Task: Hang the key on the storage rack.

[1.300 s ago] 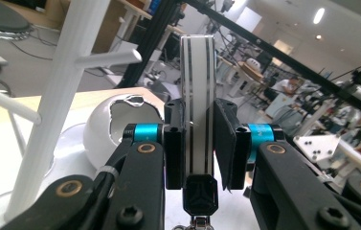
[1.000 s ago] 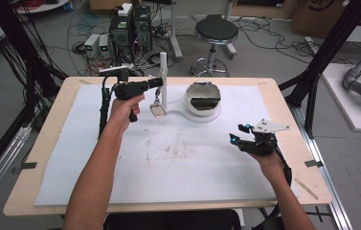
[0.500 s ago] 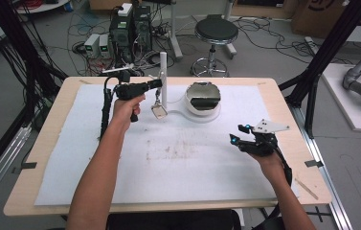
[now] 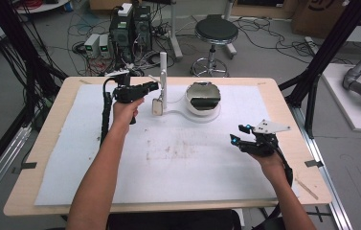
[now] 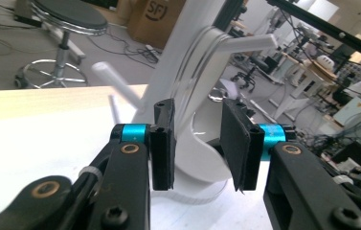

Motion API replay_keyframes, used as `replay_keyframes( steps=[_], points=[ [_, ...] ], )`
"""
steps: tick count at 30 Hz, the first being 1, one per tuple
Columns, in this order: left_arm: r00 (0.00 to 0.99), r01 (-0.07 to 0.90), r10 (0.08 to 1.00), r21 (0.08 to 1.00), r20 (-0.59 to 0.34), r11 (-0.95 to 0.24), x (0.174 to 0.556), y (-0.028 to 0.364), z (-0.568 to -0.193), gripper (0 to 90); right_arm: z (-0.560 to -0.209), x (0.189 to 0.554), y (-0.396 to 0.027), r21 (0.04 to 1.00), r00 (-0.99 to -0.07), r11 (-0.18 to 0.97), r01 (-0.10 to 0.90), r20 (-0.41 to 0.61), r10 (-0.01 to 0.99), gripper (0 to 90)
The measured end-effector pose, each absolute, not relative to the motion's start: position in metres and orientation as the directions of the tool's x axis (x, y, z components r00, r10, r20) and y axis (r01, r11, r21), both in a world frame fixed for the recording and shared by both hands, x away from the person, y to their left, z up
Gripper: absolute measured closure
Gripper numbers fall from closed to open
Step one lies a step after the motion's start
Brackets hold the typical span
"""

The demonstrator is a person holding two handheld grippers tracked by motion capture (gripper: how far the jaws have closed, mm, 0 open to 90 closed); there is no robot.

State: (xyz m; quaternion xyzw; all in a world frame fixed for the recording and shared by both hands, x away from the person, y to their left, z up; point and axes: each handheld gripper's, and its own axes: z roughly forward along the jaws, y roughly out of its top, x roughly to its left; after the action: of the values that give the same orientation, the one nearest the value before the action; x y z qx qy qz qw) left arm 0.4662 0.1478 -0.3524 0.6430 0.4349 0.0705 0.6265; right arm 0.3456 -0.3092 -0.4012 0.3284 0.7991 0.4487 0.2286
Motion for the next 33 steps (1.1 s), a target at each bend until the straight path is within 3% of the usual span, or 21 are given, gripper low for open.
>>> replay_keyframes(
  steps=[5, 8, 12, 17, 26, 33],
  points=[
    [0.628, 0.410, 0.691, 0.907, -0.357, 0.096, 0.446, 0.157, -0.352, 63.8, -0.399, 0.345, -0.310, 0.869, -0.675, 0.381, 0.316, -0.077, 0.734, 45.7],
    [0.664, 0.305, 0.708, 0.952, -0.242, 0.039, 0.428, 0.163, -0.351, 56.8, -0.398, 0.346, -0.310, 0.870, -0.665, 0.378, 0.316, -0.081, 0.743, 44.5],
    [0.674, 0.212, 0.728, 0.977, -0.124, -0.030, 0.404, 0.172, -0.353, 41.2, -0.397, 0.347, -0.311, 0.872, -0.644, 0.371, 0.320, -0.087, 0.760, 41.3],
    [0.648, 0.225, 0.754, 0.972, -0.104, -0.060, 0.383, 0.186, -0.360, 19.4, -0.397, 0.349, -0.310, 0.872, -0.620, 0.364, 0.327, -0.093, 0.779, 35.5],
    [0.628, 0.237, 0.775, 0.966, -0.070, -0.105, 0.359, 0.211, -0.389, 19.7, -0.399, 0.353, -0.312, 0.853, -0.561, 0.361, 0.378, -0.099, 0.822, 22.4],
    [0.597, 0.245, 0.797, 0.966, -0.086, -0.079, 0.349, 0.221, -0.401, 19.8, -0.403, 0.351, -0.322, 0.847, -0.527, 0.335, 0.413, -0.078, 0.846, 21.7]
  ],
)
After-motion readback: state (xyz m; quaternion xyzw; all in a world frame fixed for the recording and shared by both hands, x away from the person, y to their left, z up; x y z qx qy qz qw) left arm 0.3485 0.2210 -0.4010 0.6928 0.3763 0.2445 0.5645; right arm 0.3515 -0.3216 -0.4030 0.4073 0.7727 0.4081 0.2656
